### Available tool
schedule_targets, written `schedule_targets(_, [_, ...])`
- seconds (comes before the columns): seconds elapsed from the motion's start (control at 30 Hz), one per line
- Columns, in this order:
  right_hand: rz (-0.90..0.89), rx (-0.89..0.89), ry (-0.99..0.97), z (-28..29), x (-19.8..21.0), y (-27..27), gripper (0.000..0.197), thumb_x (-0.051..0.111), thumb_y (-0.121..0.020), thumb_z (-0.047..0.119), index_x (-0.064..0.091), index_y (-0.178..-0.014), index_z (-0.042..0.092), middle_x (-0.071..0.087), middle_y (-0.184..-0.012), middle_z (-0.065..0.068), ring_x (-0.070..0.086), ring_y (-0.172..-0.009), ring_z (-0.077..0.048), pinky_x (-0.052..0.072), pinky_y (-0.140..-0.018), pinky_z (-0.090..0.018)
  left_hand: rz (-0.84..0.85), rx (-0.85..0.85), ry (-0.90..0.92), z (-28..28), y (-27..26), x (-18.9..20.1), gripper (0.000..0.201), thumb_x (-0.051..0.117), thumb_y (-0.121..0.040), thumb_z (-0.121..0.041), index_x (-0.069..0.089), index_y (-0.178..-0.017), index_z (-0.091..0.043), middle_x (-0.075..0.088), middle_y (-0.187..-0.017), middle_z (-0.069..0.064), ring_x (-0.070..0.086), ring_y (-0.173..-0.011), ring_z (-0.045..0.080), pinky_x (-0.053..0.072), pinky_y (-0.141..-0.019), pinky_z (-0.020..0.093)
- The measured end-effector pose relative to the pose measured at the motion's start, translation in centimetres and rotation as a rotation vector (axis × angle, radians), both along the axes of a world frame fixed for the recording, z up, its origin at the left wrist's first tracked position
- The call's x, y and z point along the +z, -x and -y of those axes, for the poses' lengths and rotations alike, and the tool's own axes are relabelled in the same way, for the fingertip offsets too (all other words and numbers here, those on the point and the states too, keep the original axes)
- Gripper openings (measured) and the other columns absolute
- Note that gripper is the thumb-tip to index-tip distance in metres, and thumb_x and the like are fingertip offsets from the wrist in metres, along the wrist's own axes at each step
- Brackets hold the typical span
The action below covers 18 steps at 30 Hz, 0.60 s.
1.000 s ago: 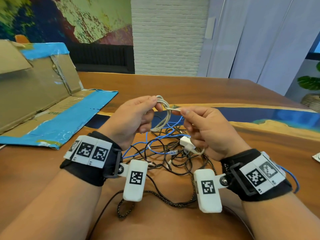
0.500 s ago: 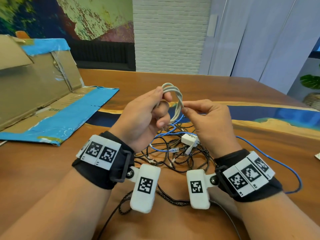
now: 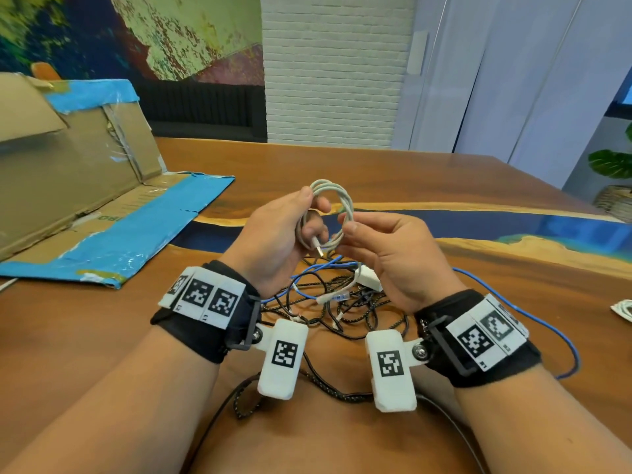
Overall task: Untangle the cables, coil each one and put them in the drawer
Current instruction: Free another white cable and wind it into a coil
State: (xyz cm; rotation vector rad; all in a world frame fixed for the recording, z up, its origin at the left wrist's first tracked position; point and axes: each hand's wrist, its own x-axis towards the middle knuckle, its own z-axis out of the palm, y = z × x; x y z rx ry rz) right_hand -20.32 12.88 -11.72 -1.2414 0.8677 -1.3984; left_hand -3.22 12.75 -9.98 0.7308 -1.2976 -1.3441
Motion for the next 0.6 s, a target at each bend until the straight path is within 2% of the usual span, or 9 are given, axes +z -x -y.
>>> schedule_targets(0.07, [0.003,-0.014,-0.013,0.12,-0.16,-0.10,0.016,0.067,-0.093,0.000,0.074,-0.107,-0.003,0.073,-0.105,-0.029,0.072,-0.093,-0.034,0.063,-0.085,-0.038,0.010,0.000,0.018,0.08,-0.03,-0.16,0.039,0.029,-0.111,-0.028,0.058,-0.096,-0.008,0.038,-0.061,0.001,0.049,-0.062,0.016,0.039,-0.064,0.031])
schedule_targets(0.13, [0.000,-0.025,-0.019,0.13,-0.34,-0.22,0.018,0.065,-0.094,0.001,0.073,-0.110,-0.002,0.074,-0.107,-0.027,0.073,-0.093,-0.032,0.063,-0.083,-0.036,0.016,-0.016,0.044,-0.06,0.14,-0.18,0.037,0.029,-0.111,-0.025,0.057,-0.097,-0.006,0.039,-0.061,0.000,0.046,-0.060,0.015,0.041,-0.060,0.027])
schedule_targets(0.27, [0.026,-0.003,-0.039,0.04,-0.28,-0.37,0.019,0.061,-0.099,0.002,0.071,-0.114,-0.003,0.076,-0.100,-0.021,0.074,-0.086,-0.026,0.062,-0.077,-0.032,0.058,-0.053,0.086,-0.15,0.61,-0.47,0.037,0.032,-0.110,-0.023,0.062,-0.096,-0.006,0.043,-0.068,0.003,0.045,-0.062,0.015,0.042,-0.062,0.027])
schedule_targets(0.4, [0.099,0.007,-0.081,0.07,-0.31,-0.29,0.021,0.055,-0.101,0.001,0.065,-0.120,-0.003,0.076,-0.098,-0.017,0.074,-0.085,-0.027,0.060,-0.084,-0.040,0.179,0.001,0.125,0.22,0.22,-0.73,0.035,0.038,-0.109,-0.024,0.066,-0.099,-0.005,0.045,-0.072,0.001,0.049,-0.068,0.015,0.044,-0.065,0.027])
schedule_targets(0.5, [0.153,0.050,-0.092,0.05,-0.11,-0.09,0.020,0.051,-0.102,0.000,0.061,-0.119,0.002,0.075,-0.101,-0.016,0.073,-0.094,-0.030,0.057,-0.095,-0.050,0.248,0.025,0.192,0.15,0.02,-0.66,0.034,0.042,-0.108,-0.024,0.071,-0.095,-0.009,0.049,-0.072,-0.002,0.051,-0.076,0.018,0.045,-0.074,0.030])
schedule_targets(0.53, [0.170,0.065,-0.097,0.01,0.00,-0.06,0.021,0.050,-0.102,0.000,0.059,-0.121,0.003,0.075,-0.102,-0.016,0.072,-0.095,-0.031,0.056,-0.097,-0.053,0.271,0.024,0.218,0.01,0.01,-0.53,0.034,0.043,-0.108,-0.023,0.071,-0.095,-0.009,0.052,-0.071,-0.004,0.053,-0.076,0.016,0.046,-0.075,0.029])
schedule_targets(0.6, [0.217,0.112,-0.100,0.02,0.30,0.14,0.022,0.049,-0.102,0.000,0.056,-0.122,0.007,0.073,-0.099,-0.015,0.072,-0.091,-0.028,0.052,-0.100,-0.057,0.296,0.032,0.255,-0.20,0.01,-0.13,0.032,0.044,-0.107,-0.021,0.070,-0.096,-0.007,0.055,-0.070,-0.005,0.057,-0.070,0.007,0.047,-0.067,0.018])
